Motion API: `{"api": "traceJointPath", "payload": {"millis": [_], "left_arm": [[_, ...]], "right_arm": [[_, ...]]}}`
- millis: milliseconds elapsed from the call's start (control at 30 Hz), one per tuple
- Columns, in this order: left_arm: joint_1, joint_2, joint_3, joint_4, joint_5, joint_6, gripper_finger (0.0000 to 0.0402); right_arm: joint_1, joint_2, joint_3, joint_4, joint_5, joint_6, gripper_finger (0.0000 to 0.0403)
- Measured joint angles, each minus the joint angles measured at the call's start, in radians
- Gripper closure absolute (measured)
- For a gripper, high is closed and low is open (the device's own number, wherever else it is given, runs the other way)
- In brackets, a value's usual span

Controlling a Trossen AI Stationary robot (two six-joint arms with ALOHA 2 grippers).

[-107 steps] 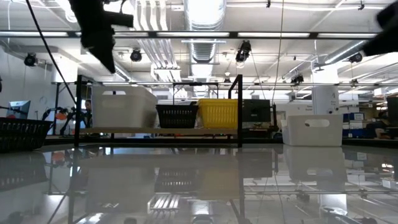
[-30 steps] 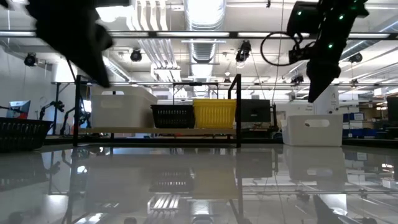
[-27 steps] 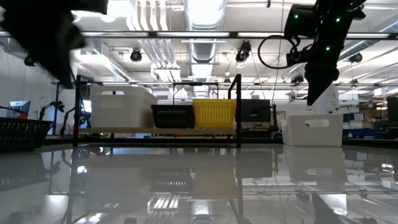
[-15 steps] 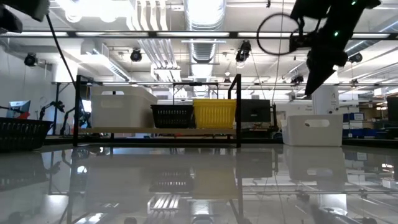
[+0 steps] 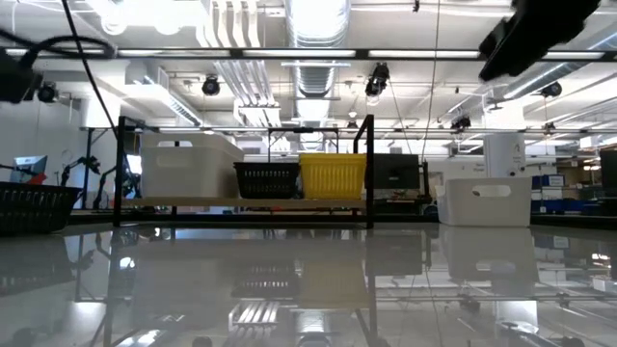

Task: Stack baskets on shelf by color
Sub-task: Stack the black bin on top of the black bin

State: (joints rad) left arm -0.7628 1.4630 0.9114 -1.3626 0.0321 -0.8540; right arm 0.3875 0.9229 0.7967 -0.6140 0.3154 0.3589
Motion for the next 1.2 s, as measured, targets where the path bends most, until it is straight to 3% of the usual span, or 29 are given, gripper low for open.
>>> {"api": "traceJointPath", "payload": {"millis": [267,367,567,700,833,1033,1200], "left_arm": [[0.002,0.0,-0.122,0.16,-0.023,0.075,0.0216],[0.002,0.0,-0.127,0.193,-0.024,0.074,0.026],[0.003,0.0,-0.059,0.226,-0.028,0.072,0.0388],[0.007,0.006,0.05,0.222,-0.058,0.052,0.0397],[0.029,0.033,0.206,0.218,-0.158,0.088,0.04],[0.137,0.153,0.504,0.214,-0.31,0.33,0.0401],[0.302,0.278,0.765,0.051,-0.424,0.502,0.0401]], "right_arm": [[0.301,0.054,-0.001,0.177,0.169,0.043,0.0349],[0.394,0.078,-0.001,0.224,0.237,0.053,0.0349],[0.525,0.139,-0.001,0.261,0.349,0.124,0.0349],[0.576,0.195,-0.001,0.261,0.388,0.176,0.0349],[0.596,0.258,-0.001,0.262,0.416,0.225,0.0349],[0.596,0.35,0.023,0.272,0.419,0.233,0.0349],[0.596,0.411,0.047,0.303,0.42,0.225,0.0349]]}}
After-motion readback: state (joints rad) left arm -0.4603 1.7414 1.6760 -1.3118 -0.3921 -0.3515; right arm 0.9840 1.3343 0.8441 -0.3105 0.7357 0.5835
